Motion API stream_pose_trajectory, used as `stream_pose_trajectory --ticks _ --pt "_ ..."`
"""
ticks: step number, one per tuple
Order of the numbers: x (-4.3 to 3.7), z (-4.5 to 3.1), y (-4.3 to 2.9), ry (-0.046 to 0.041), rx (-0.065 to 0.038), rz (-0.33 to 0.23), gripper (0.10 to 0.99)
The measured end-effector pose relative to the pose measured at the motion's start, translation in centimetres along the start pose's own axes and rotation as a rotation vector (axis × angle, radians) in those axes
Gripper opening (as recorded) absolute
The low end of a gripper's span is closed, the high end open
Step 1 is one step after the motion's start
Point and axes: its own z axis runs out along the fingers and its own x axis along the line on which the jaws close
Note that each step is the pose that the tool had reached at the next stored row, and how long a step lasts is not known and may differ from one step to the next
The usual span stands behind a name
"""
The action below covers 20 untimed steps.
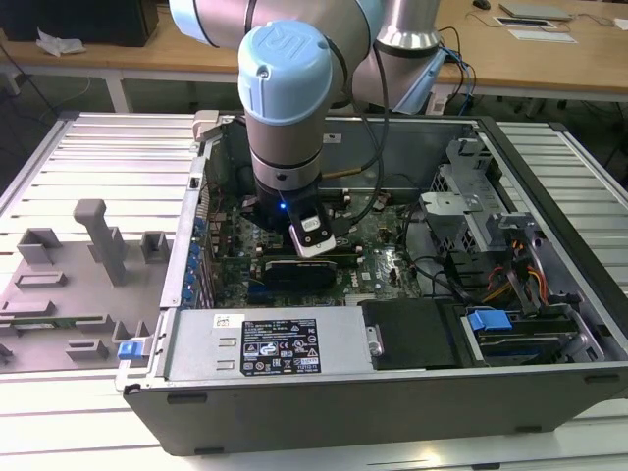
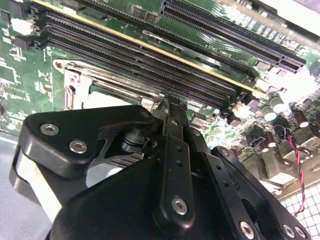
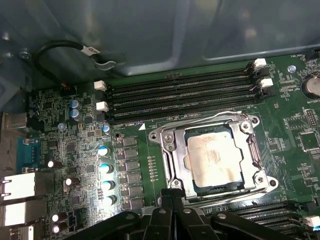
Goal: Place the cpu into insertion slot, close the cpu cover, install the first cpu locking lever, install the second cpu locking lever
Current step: 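Install the second cpu locking lever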
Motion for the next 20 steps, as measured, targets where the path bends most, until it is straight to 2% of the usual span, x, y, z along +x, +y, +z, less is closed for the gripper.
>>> stream_pose_trajectory --ticks 4,16,18,20 --pt "0.0 -0.37 0.11 -0.0001 0.001 0.0 0.106" --pt "0.04 0.03 0.19 -0.0013 0.003 0.0 0.106" --pt "0.04 -0.47 0.33 -0.0013 0.003 0.0 0.106" --pt "0.03 -1.27 0.56 -0.0013 0.003 0.0 0.106"
